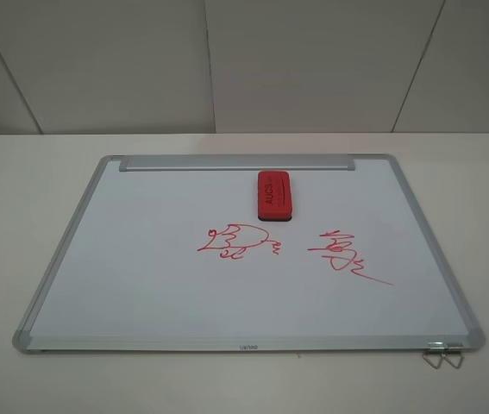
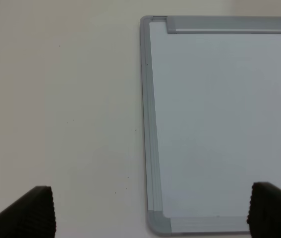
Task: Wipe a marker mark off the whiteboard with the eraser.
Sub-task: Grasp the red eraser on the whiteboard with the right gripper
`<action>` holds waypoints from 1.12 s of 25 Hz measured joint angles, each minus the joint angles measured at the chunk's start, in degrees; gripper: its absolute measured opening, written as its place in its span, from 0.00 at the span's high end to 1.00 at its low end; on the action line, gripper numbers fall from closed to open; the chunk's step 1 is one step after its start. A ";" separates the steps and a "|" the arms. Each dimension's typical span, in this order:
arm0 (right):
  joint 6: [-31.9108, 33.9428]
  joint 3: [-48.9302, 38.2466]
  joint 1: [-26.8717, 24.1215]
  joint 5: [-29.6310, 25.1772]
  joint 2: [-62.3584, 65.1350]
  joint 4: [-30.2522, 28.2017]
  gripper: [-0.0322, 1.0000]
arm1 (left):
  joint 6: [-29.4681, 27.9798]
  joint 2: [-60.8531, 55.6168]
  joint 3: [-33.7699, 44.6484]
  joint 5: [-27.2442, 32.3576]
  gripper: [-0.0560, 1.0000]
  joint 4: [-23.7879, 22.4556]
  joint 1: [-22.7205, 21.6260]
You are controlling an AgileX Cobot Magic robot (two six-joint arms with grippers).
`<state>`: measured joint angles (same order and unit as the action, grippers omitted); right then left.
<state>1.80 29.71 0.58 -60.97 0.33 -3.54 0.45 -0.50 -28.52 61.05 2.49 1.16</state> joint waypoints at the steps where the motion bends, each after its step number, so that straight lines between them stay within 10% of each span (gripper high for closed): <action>1: 0.00 0.00 0.00 0.00 0.00 0.00 0.17 | 0.00 0.00 0.00 0.00 0.21 0.00 0.00; 28: 0.00 0.00 0.00 0.00 0.00 0.00 0.17 | 0.00 0.00 0.00 0.00 0.21 0.00 0.00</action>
<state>1.80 29.71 0.58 -60.97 0.33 -3.54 0.45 -0.50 -28.52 61.05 2.49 1.16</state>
